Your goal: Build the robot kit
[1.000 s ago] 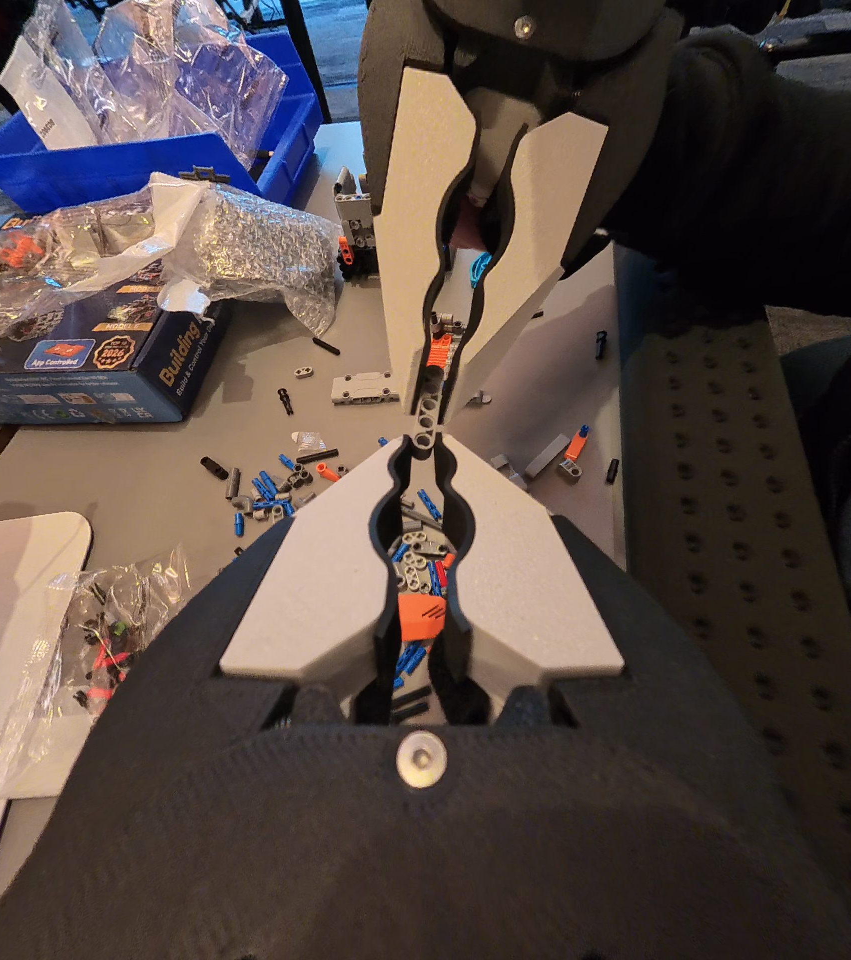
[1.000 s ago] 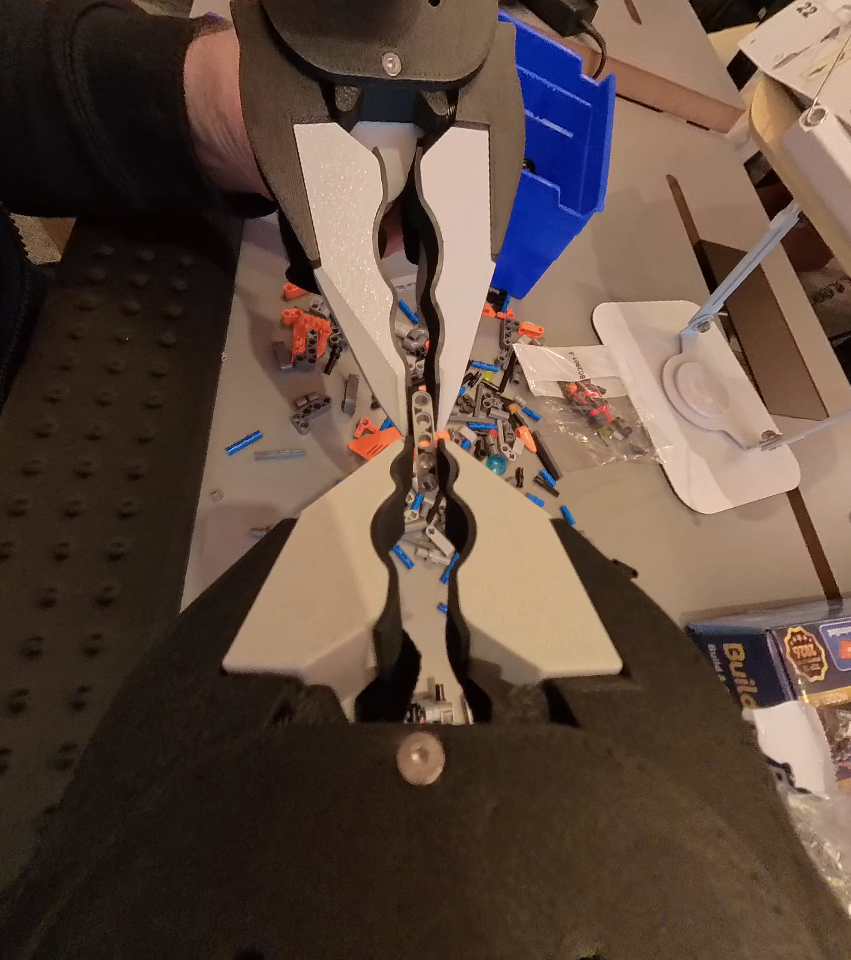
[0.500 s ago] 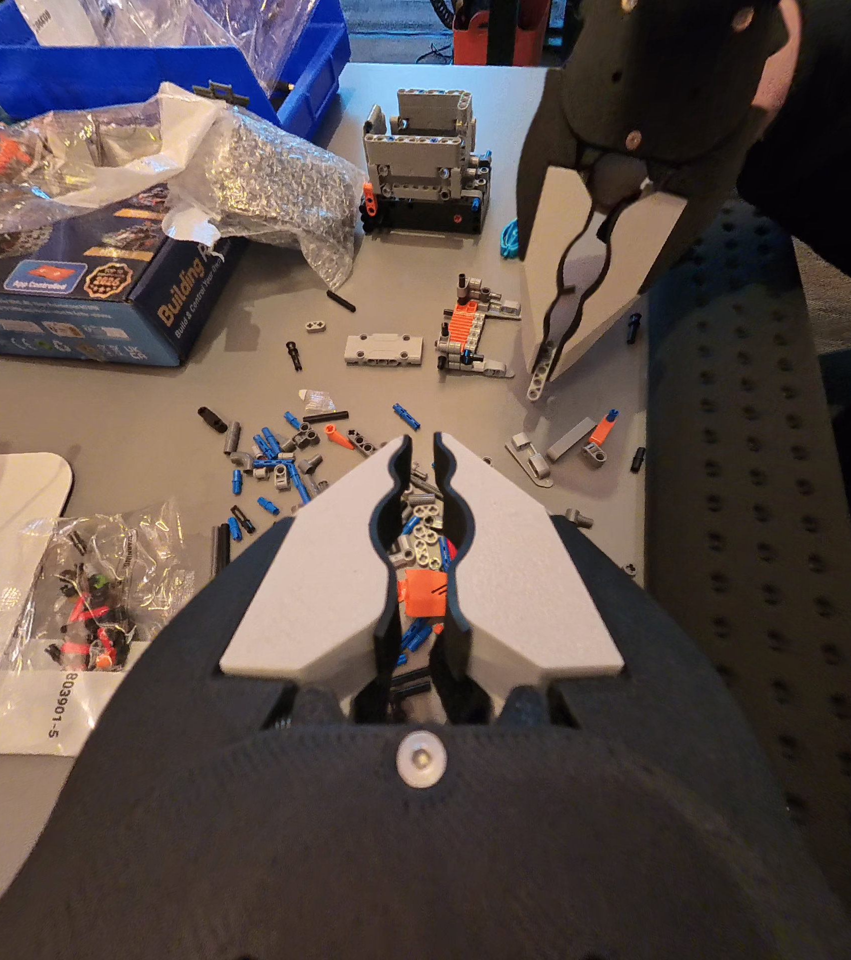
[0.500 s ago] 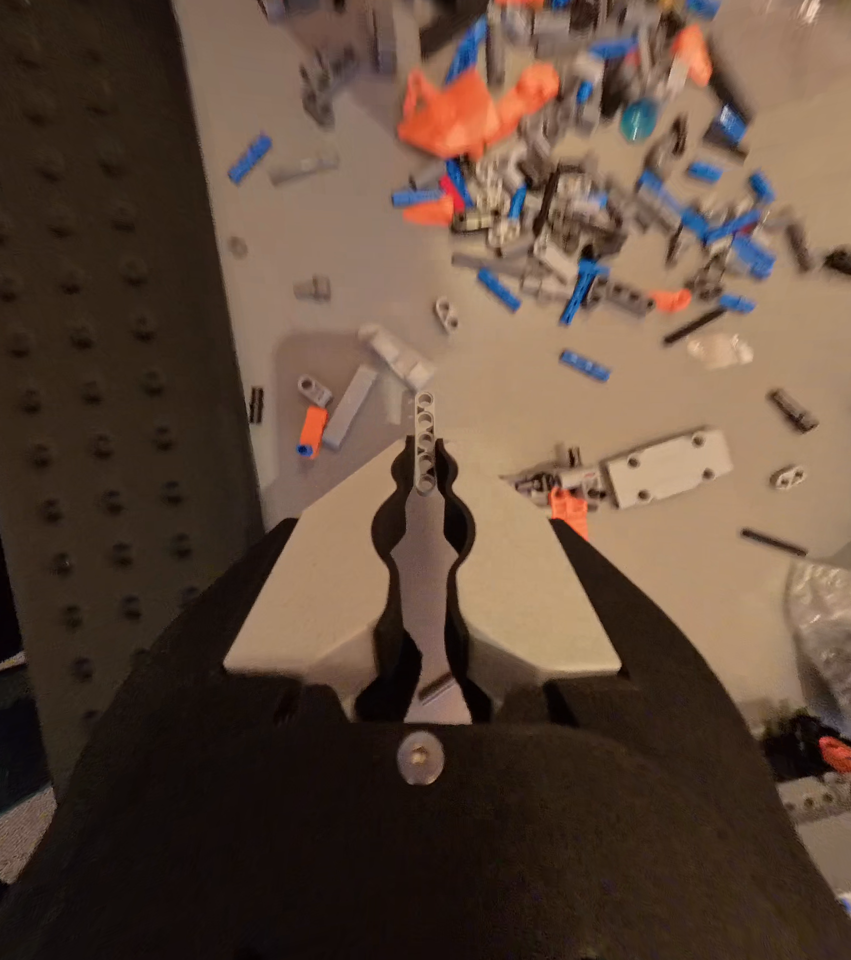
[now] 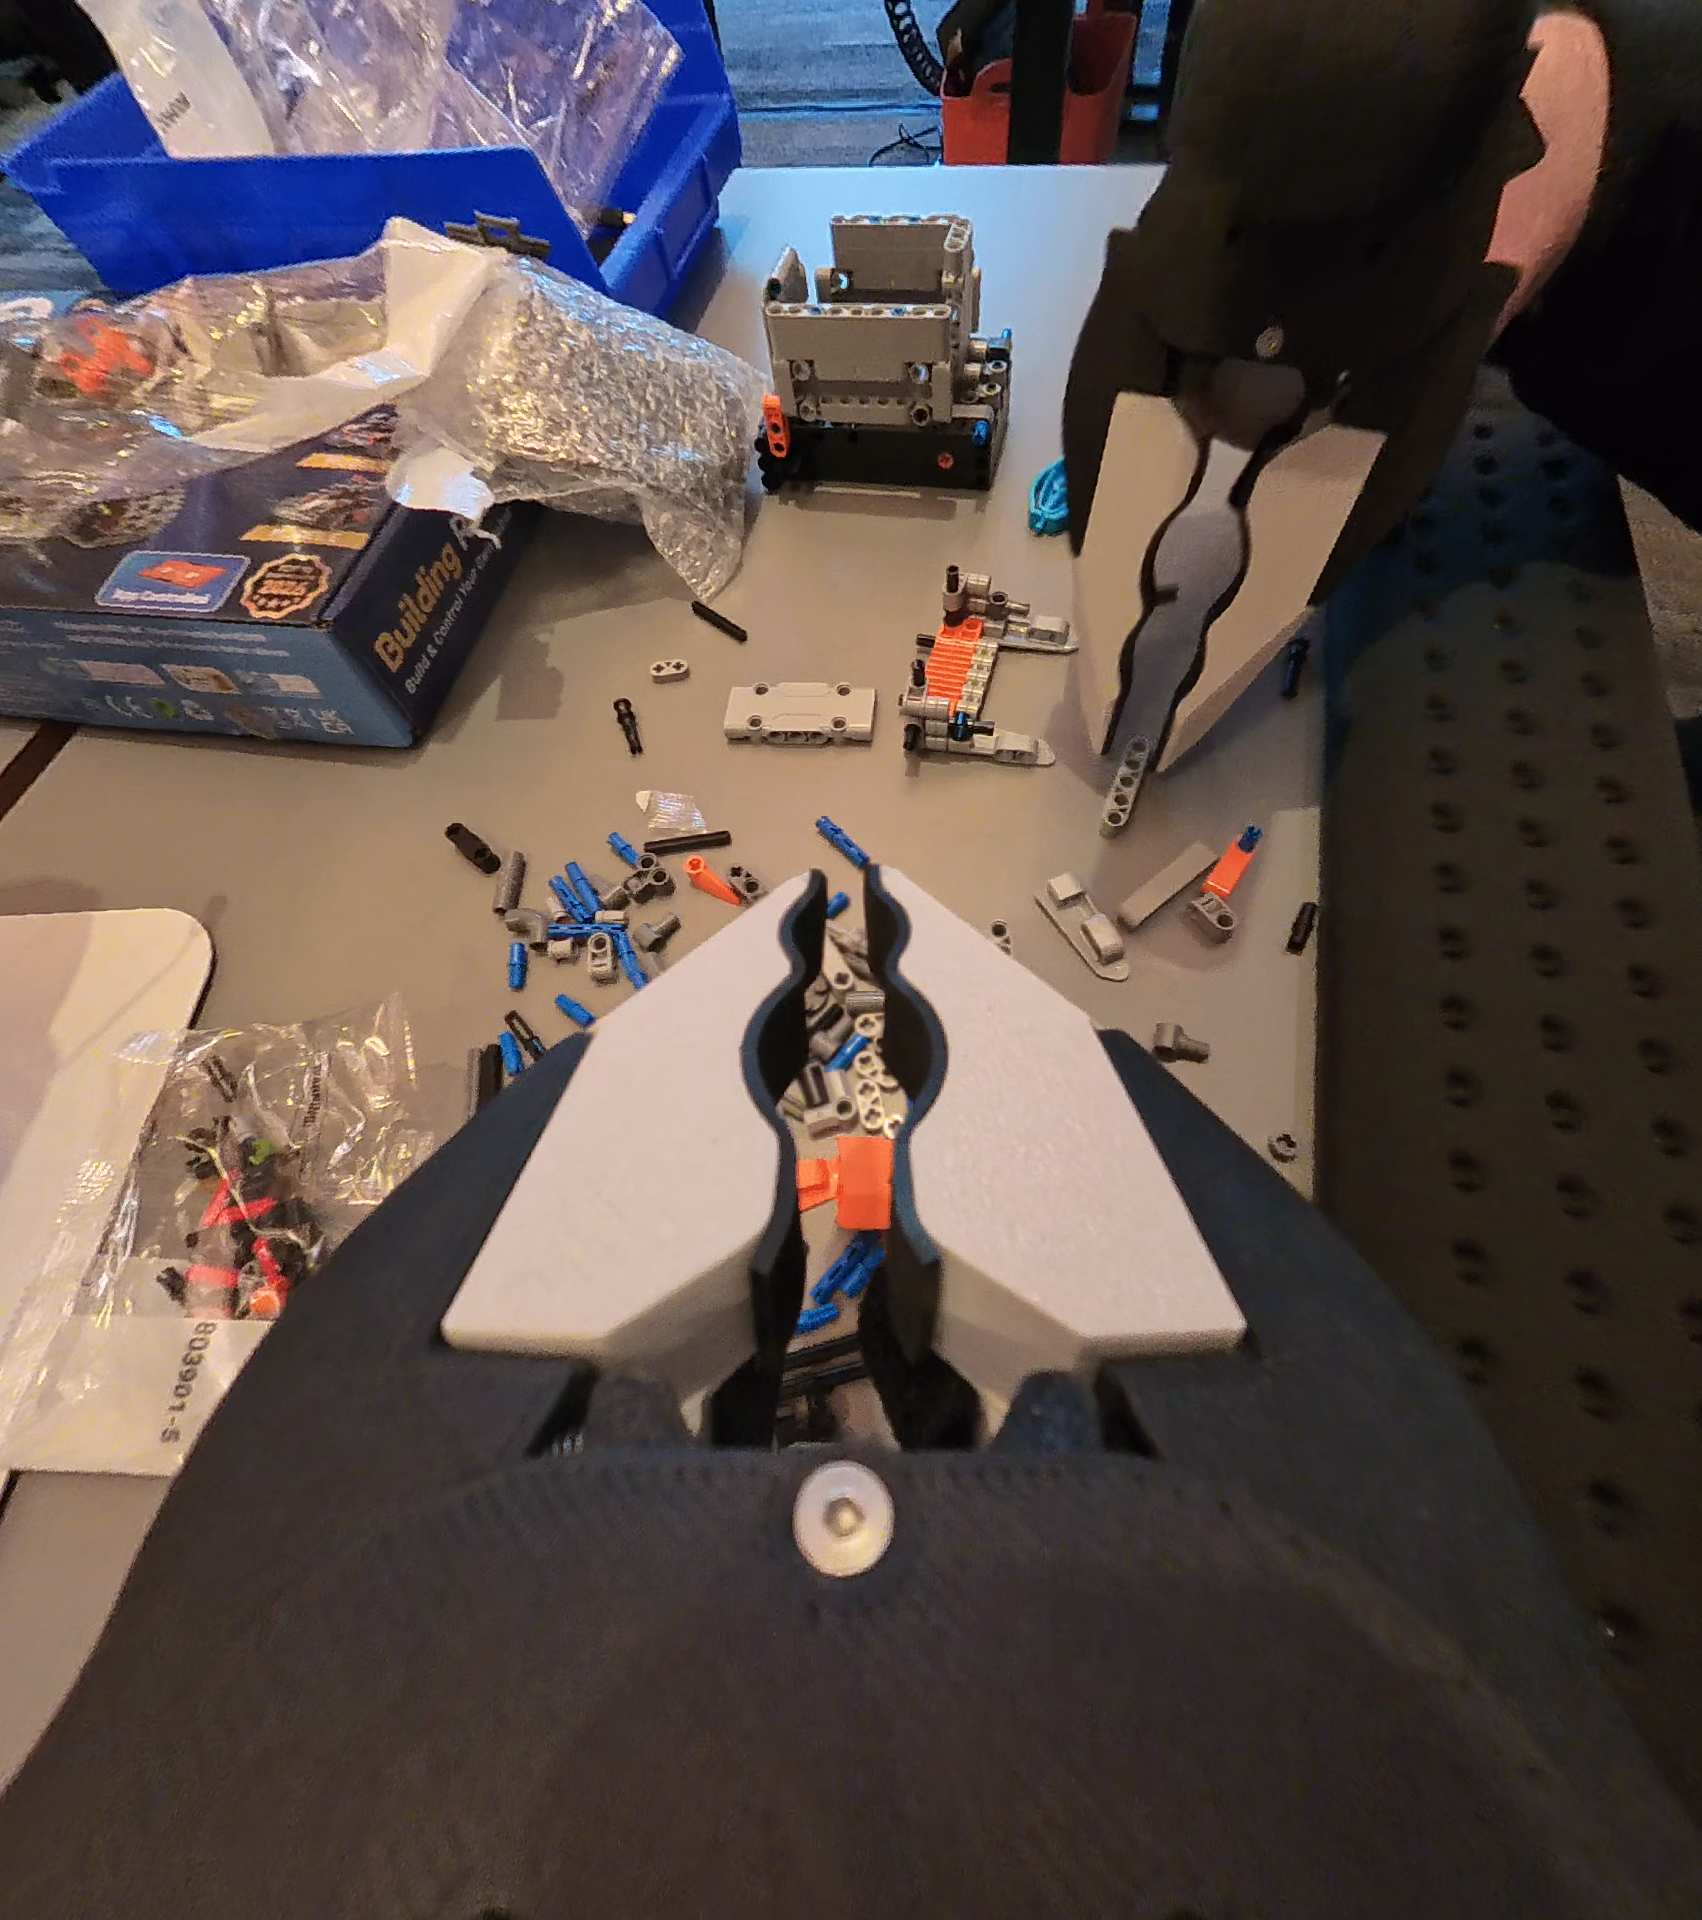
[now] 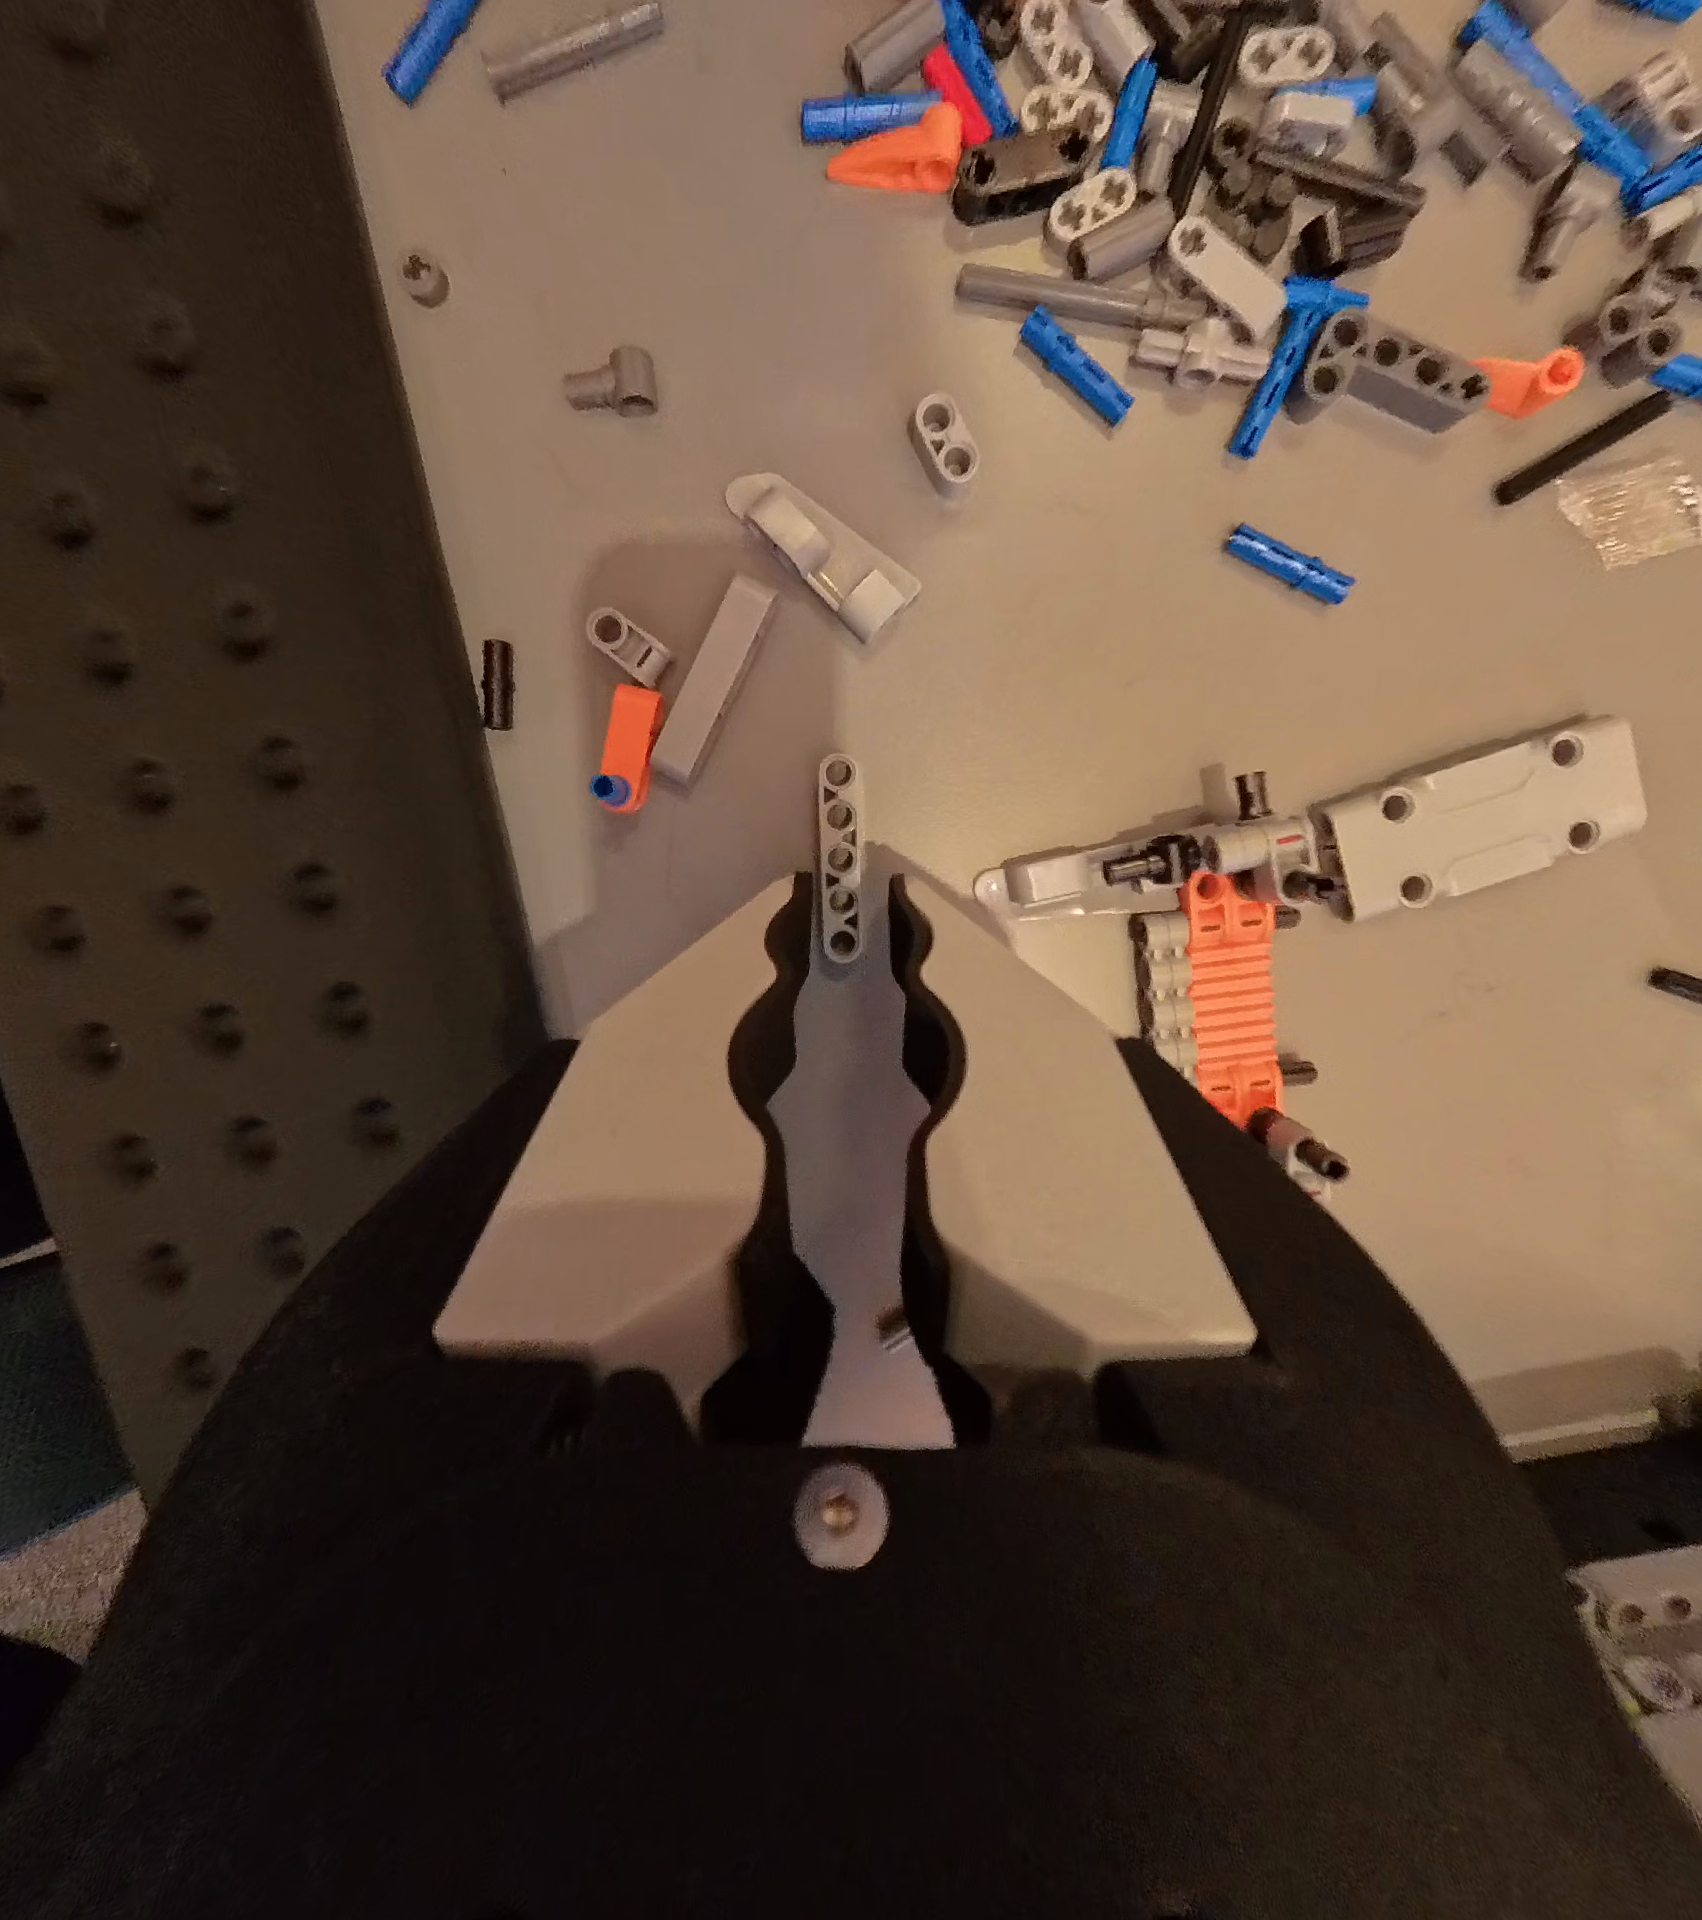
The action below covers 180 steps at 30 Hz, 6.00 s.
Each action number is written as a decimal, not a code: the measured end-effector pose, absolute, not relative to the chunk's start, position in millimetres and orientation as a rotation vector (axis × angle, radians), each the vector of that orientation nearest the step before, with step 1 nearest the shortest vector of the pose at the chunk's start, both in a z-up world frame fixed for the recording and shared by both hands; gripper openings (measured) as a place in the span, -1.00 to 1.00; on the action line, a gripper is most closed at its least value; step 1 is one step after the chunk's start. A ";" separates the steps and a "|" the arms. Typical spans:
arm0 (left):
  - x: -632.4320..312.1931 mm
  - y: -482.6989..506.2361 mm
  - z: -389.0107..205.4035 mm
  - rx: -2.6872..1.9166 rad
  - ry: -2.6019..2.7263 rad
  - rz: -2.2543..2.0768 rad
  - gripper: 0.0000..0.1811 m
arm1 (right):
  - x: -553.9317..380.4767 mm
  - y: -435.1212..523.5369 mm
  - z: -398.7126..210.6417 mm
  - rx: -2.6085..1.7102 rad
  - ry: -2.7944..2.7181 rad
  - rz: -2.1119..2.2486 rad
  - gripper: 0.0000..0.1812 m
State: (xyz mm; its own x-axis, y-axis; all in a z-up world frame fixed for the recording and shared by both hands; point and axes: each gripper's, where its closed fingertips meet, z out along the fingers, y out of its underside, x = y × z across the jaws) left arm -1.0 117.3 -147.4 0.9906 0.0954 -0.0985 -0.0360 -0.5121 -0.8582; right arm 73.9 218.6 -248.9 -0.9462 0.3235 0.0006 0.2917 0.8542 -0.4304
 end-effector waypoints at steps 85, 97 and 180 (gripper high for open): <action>-57.5 65.7 -81.2 -1.686 -0.401 0.290 -0.80 | -60.6 164.2 -225.3 -0.509 -2.842 0.778 -0.84; -58.4 63.4 -77.8 -1.666 -0.409 0.293 -0.80 | -57.1 138.0 -236.5 -0.476 -2.884 0.757 -0.83; 24.4 157.6 -95.5 -1.871 0.319 0.940 -0.99 | 25.4 148.4 -94.0 -0.662 -2.601 2.287 -0.97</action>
State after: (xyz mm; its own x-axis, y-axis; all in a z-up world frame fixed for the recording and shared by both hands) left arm 24.4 157.6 -95.5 0.6661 0.1770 -0.7245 -0.5810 -0.4860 -0.6529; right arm 25.4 148.4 -94.0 -0.8590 0.0236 -0.5114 0.5102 0.1219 -0.8514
